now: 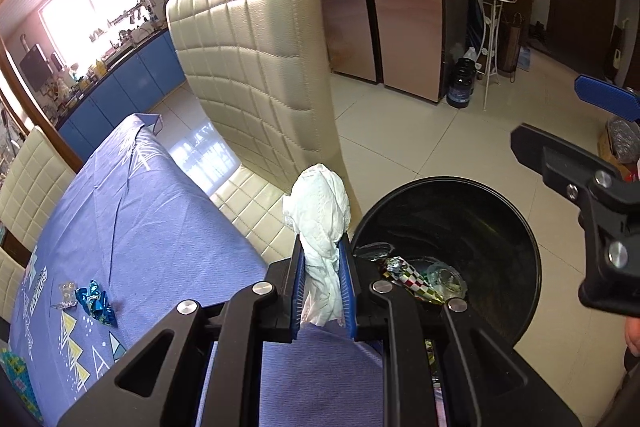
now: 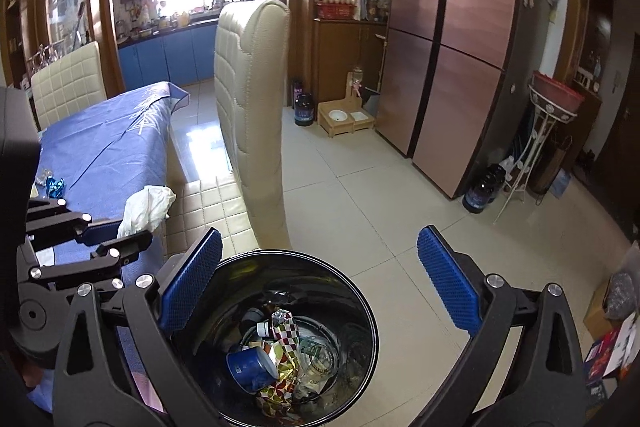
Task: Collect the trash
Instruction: 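Open the right tool over the bin to drop the blue cup, then open the left tool over the bin to drop the white tissue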
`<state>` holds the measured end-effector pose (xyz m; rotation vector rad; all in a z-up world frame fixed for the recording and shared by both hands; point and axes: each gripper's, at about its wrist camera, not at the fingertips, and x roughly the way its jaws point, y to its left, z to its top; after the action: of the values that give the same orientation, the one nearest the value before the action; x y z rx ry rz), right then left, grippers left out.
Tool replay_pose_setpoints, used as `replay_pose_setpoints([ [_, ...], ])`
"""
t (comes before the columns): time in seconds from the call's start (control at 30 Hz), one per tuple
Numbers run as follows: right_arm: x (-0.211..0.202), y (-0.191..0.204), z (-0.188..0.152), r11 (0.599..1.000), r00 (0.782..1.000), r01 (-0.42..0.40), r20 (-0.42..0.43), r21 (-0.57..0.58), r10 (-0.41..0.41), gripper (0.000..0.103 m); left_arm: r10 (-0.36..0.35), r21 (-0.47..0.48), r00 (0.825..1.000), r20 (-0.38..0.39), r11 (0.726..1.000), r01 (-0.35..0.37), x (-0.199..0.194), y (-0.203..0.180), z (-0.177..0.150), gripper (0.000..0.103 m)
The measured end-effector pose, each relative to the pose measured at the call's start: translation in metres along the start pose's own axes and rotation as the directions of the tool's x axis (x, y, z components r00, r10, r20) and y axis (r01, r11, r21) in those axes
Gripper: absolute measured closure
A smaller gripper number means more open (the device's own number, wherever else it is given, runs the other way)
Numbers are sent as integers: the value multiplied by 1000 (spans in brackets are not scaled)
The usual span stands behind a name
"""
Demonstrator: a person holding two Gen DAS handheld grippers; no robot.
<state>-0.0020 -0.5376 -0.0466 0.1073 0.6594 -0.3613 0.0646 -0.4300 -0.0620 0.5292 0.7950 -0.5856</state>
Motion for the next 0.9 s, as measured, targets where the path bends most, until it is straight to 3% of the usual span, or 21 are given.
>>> replay_pose_setpoints([
  [0.27, -2, -25, -2, 997, 1000, 9, 2, 73, -9, 6, -82, 21, 997, -10, 996, 82, -3, -21, 8, 85],
  [0.43, -4, -29, -4, 997, 1000, 12, 3, 80, -12, 6, -165, -5, 985, -51, 986, 165, 2, -25, 10, 80],
  [0.53, -5, -30, -5, 997, 1000, 6, 1, 78, -6, 6, -163, 6, 985, -60, 986, 164, 4, -30, 8, 76],
  [0.6, -7, -29, -6, 997, 1000, 6, 1, 74, -6, 6, -154, 3, 987, -50, 988, 155, 2, -29, 7, 66],
  [0.67, -8, -28, -7, 997, 1000, 4, 1, 74, -5, 6, -141, -19, 990, -11, 990, 141, -5, -23, 7, 22],
  [0.77, -11, -26, -9, 997, 1000, -2, -2, 76, 3, 5, -104, -35, 993, 60, 994, 107, -17, -16, 8, 20],
  [0.9, -13, -19, -10, 998, 1000, -3, -4, 65, 3, 5, -79, -41, 994, 69, 996, 82, -23, -9, 9, 19],
])
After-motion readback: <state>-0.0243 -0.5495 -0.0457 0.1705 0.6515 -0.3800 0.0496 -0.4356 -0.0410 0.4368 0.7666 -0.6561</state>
